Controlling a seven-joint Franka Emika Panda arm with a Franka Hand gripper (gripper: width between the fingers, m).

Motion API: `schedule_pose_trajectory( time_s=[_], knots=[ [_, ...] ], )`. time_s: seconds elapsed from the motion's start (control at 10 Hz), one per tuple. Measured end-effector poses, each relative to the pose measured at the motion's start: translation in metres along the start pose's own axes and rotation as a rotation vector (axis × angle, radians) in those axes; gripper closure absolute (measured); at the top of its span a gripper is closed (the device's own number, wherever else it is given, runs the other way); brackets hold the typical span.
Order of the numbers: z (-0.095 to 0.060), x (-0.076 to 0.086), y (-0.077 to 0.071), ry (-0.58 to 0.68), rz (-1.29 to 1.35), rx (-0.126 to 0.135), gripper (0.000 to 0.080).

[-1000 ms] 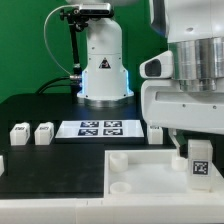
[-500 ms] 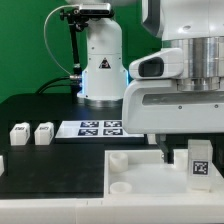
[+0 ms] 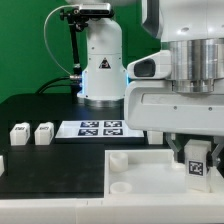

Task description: Assemble one leg

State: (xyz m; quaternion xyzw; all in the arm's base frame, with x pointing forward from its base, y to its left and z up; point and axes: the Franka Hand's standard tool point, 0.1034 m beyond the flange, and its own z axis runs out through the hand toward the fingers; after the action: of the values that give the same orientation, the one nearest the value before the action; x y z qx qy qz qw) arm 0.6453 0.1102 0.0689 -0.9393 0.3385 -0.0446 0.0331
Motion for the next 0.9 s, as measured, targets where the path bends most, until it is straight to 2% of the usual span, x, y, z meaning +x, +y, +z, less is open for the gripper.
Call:
schedule_pose_trajectory(
  time_s=[0.2, 0.3, 0.4, 0.5, 0.6, 0.8, 0.9],
  knots=[
    [0.0000, 0.0016, 0.0021, -0.017, 0.426, -0.070, 0.0508],
    [0.0002, 0.0017, 0.0040, -0.021, 0.630, -0.086, 0.0508],
    [0.0004, -0.0009, 0.0059, -0.013, 0.877, -0.078, 0.0507],
    [0.0007, -0.0055, 0.0075, 0.010, 1.070, -0.055, 0.0507],
    [0.0007, -0.0070, 0.0073, 0.029, 1.064, -0.047, 0.0507],
    [0.0014, -0.0077, 0.0073, 0.029, 1.052, -0.049, 0.0506],
    [0.0017, -0.0079, 0.0074, 0.027, 1.009, -0.050, 0.0323]
  ],
)
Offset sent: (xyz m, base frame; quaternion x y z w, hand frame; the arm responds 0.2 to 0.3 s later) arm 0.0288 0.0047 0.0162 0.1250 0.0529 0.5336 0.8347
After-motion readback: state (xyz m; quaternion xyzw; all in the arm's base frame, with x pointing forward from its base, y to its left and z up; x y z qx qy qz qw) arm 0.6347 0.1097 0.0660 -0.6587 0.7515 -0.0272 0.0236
